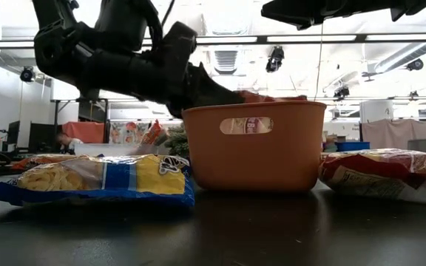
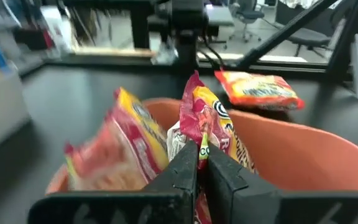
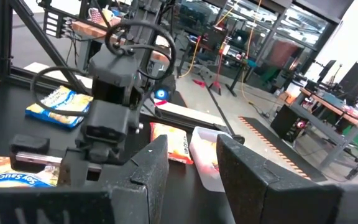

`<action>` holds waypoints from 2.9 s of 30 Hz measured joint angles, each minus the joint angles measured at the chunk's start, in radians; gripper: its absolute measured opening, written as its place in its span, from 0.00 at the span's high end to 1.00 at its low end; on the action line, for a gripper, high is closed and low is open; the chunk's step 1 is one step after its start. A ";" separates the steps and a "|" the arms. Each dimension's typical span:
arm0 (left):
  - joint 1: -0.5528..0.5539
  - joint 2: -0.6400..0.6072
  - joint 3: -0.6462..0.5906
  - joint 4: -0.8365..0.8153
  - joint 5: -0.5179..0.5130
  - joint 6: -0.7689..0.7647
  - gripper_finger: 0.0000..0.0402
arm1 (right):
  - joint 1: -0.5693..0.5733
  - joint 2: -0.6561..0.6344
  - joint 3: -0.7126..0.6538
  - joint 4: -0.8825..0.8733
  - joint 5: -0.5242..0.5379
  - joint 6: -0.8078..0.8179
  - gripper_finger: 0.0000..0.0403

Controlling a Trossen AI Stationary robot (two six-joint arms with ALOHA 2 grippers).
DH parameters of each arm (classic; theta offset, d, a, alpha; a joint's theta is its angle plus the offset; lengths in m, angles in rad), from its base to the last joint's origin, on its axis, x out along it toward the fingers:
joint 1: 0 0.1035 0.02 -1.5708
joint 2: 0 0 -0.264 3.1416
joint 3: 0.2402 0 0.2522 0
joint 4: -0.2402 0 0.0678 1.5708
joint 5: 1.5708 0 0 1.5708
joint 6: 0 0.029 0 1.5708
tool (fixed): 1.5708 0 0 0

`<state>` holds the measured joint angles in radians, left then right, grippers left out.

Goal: Sort Maruchan noodles
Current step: Put the red noodle pack into the orange bin, then put the blue noodle pack into the gray bin

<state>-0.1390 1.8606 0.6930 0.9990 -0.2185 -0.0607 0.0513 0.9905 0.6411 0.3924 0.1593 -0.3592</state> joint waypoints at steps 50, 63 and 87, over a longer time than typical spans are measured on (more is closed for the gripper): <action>0.030 0.233 -0.068 0.570 -0.016 0.287 1.00 | 0.139 0.316 0.165 -0.356 -0.180 0.703 0.77; 0.030 0.233 -0.067 0.570 -0.015 0.285 1.00 | 0.156 0.607 0.524 -0.923 0.021 0.679 0.87; 0.029 0.049 -0.238 0.572 -0.034 0.288 0.75 | 0.200 0.756 0.739 -1.226 0.113 0.636 0.87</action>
<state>-0.1097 1.9101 0.4553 1.5711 -0.2527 0.2276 0.2516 1.7469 1.3804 -0.8333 0.2726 0.2768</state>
